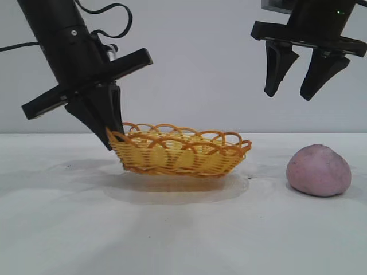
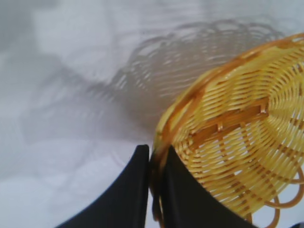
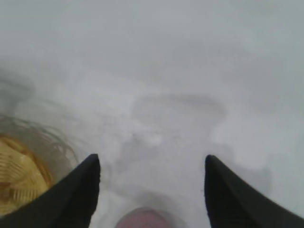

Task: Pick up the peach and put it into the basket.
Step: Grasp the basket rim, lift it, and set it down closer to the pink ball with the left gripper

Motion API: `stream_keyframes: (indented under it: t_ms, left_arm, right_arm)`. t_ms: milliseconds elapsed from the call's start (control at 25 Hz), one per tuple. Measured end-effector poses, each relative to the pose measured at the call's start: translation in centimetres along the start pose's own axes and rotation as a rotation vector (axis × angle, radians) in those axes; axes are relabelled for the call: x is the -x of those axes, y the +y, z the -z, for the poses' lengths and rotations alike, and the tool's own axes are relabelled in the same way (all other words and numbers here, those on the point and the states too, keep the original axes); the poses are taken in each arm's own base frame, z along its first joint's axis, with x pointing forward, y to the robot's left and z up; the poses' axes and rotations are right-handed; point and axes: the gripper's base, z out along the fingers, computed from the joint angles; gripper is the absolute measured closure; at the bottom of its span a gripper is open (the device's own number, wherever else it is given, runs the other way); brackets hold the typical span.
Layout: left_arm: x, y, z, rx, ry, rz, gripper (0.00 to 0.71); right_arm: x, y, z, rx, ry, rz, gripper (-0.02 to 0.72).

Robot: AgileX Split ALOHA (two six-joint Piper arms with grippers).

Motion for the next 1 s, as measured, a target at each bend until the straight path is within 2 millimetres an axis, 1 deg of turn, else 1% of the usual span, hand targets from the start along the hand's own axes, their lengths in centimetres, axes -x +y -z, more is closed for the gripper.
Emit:
stream_keyframes:
  t_ms: [240, 360, 400, 440, 520, 600, 680, 760, 800, 880, 1000]
  left_arm:
    - [0.1, 0.7, -1.7, 0.002, 0.026, 0.033, 0.71]
    - [0.1, 0.8, -1.9, 0.002, 0.028, 0.039, 0.71]
    - [0.1, 0.8, -1.9, 0.002, 0.028, 0.039, 0.641]
    - [0.1, 0.8, -1.9, 0.002, 0.028, 0.039, 0.641]
    - [0.1, 0.8, -1.9, 0.002, 0.028, 0.039, 0.54]
    - [0.0, 0.8, -1.9, 0.002, 0.032, 0.039, 0.406]
    - [0.0, 0.8, -1.9, 0.001, 0.044, 0.037, 0.288]
    - [0.0, 0.5, -1.7, -0.004, 0.06, 0.009, 0.195]
    - [0.1, 0.4, -1.5, -0.007, 0.062, -0.007, 0.177]
    - [0.4, -0.1, -0.6, -0.011, 0.05, -0.05, 0.191]
    - [1.1, -1.1, 1.7, 0.012, 0.001, -0.134, 0.191]
  right_arm:
    - [0.0, 0.0, 0.0, 0.001, -0.002, -0.001, 0.296]
    - [0.0, 0.0, 0.0, 0.001, -0.002, -0.001, 0.296]
    - [0.0, 0.0, 0.0, 0.001, -0.002, -0.001, 0.296]
    - [0.0, 0.0, 0.0, 0.001, -0.002, -0.002, 0.296]
    - [0.0, 0.0, 0.0, 0.001, -0.002, -0.002, 0.296]
    - [0.0, 0.0, 0.0, 0.001, -0.002, -0.002, 0.296]
    - [0.0, 0.0, 0.0, 0.001, -0.002, -0.002, 0.296]
    - [0.0, 0.0, 0.0, 0.001, -0.002, -0.002, 0.296]
    - [0.0, 0.0, 0.0, 0.001, -0.002, -0.002, 0.296]
    - [0.0, 0.0, 0.0, 0.001, -0.002, -0.002, 0.296]
    - [0.0, 0.0, 0.0, 0.001, -0.002, -0.002, 0.296]
